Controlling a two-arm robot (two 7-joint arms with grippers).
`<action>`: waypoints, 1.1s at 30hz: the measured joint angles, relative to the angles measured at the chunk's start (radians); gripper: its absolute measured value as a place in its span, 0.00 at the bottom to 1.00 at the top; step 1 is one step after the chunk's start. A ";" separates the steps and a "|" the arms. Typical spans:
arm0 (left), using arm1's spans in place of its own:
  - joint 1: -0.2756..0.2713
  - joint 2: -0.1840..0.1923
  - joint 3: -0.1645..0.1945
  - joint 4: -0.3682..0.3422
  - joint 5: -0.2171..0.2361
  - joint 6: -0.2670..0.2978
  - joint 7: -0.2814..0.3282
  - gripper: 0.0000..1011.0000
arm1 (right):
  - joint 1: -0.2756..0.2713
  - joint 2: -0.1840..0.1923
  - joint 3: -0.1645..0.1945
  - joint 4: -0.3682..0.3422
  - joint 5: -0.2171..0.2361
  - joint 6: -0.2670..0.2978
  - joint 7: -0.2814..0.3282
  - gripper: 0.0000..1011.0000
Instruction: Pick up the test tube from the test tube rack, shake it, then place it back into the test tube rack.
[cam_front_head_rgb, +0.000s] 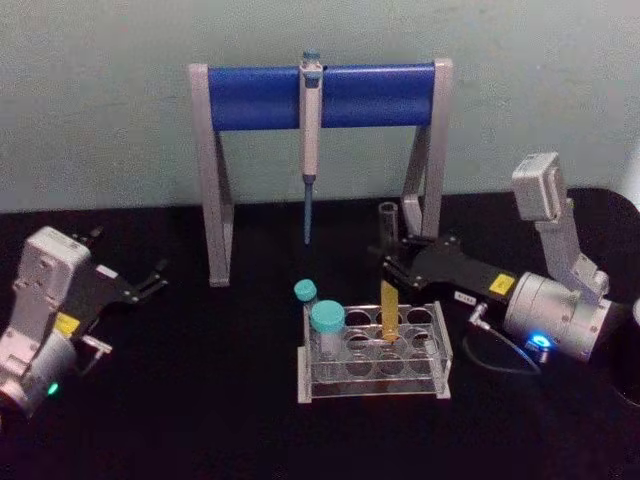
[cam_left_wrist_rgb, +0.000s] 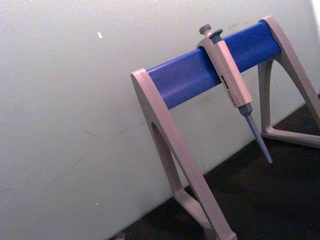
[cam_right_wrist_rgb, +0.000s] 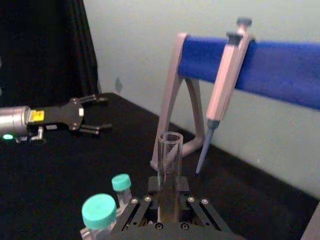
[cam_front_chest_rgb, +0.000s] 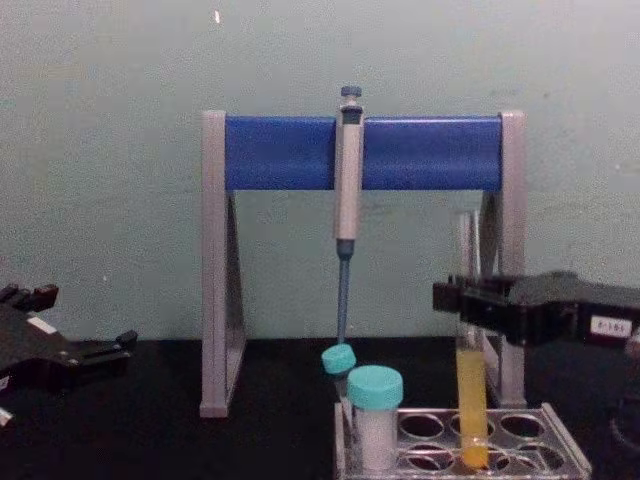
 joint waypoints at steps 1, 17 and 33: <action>0.000 0.000 0.000 0.000 0.000 0.000 0.000 1.00 | -0.007 0.003 0.006 -0.016 -0.003 -0.007 -0.005 0.22; 0.000 0.000 0.000 0.000 0.000 0.000 0.000 1.00 | -0.049 0.008 0.060 -0.104 -0.019 -0.058 -0.027 0.22; 0.000 0.000 0.000 0.000 0.000 0.000 0.000 1.00 | -0.045 -0.010 0.080 -0.088 -0.026 -0.080 -0.022 0.22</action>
